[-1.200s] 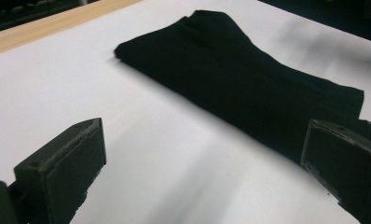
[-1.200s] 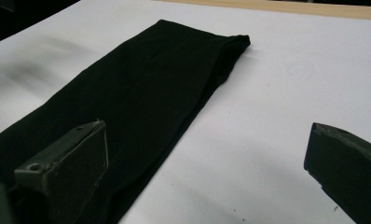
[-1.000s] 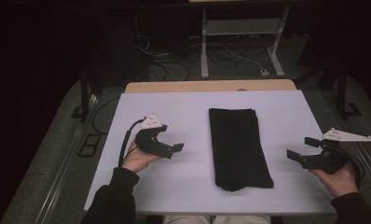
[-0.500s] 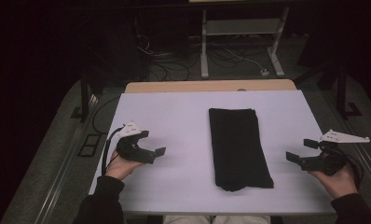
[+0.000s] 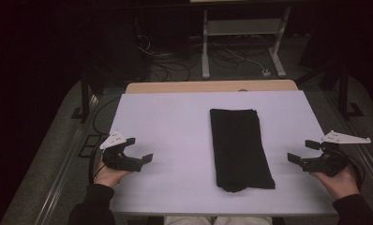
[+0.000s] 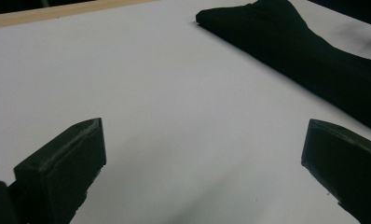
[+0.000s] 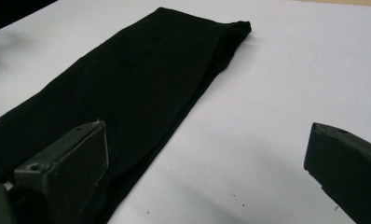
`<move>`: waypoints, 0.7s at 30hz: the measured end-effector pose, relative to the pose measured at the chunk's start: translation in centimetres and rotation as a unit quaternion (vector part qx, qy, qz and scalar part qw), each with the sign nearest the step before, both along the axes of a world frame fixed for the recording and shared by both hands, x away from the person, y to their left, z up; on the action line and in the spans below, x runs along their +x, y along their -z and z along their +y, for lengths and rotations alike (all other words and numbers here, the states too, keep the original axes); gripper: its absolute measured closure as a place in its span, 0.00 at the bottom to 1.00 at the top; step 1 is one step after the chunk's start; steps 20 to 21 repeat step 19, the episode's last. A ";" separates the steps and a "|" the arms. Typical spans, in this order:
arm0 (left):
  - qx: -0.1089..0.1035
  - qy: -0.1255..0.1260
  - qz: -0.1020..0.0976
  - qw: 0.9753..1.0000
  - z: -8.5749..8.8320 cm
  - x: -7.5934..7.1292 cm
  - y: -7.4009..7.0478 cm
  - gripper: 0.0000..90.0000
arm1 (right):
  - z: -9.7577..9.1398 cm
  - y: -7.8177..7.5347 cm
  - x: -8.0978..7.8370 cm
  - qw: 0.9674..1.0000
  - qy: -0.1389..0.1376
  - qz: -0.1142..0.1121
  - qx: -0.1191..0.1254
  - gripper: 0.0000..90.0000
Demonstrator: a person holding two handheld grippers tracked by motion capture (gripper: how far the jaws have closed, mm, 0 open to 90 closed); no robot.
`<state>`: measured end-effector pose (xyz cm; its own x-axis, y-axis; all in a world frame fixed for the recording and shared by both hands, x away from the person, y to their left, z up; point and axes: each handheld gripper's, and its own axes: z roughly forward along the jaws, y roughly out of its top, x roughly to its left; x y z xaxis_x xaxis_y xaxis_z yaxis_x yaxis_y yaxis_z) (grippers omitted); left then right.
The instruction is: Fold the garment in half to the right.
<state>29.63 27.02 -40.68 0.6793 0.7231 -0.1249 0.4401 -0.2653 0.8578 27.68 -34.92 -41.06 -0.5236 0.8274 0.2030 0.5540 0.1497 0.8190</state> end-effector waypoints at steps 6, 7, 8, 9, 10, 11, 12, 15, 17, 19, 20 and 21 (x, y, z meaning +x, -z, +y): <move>-0.014 -0.032 -0.006 0.999 2.2 -1.3 0.6 0.00 | 0.1 0.1 0.0 1.000 -0.003 0.001 -0.002 0.00; -0.014 -0.036 -0.004 0.999 2.4 -1.5 0.7 0.00 | 0.2 0.1 0.0 1.000 -0.003 0.003 -0.002 0.00; -0.013 -0.040 -0.002 0.999 2.7 -1.6 0.8 0.00 | 0.2 0.1 0.0 1.000 -0.004 0.003 -0.002 0.00; -0.015 -0.044 0.000 0.999 3.0 -1.8 1.0 0.00 | 0.3 0.1 0.0 1.000 -0.004 0.003 -0.002 0.00; -0.017 -0.047 0.003 0.999 3.3 -1.9 1.1 0.00 | 0.3 0.2 0.1 1.000 -0.005 0.002 -0.003 0.00; -0.020 -0.049 0.003 0.999 3.4 -2.1 1.2 0.00 | 0.3 0.2 0.1 1.000 -0.004 0.003 -0.003 0.00; -0.020 -0.052 0.005 0.998 3.6 -2.2 1.3 0.00 | 0.3 0.2 0.0 1.000 -0.004 0.005 -0.002 0.00; -0.022 -0.060 0.006 0.998 4.0 -2.4 1.5 0.00 | 0.4 0.2 0.1 1.000 -0.004 0.004 -0.003 0.00; -0.023 -0.065 0.004 0.998 4.1 -2.5 1.5 0.00 | 0.4 0.3 0.1 1.000 -0.005 0.005 -0.005 0.00; -0.025 -0.070 0.000 0.997 4.2 -2.4 1.3 0.00 | 0.4 0.3 0.1 1.000 -0.004 0.006 -0.004 0.00; -0.025 -0.070 0.000 0.997 4.2 -2.4 1.3 0.00 | 0.4 0.3 0.1 1.000 -0.004 0.006 -0.004 0.00; -0.025 -0.070 0.000 0.997 4.2 -2.4 1.3 0.00 | 0.4 0.3 0.1 1.000 -0.004 0.006 -0.004 0.00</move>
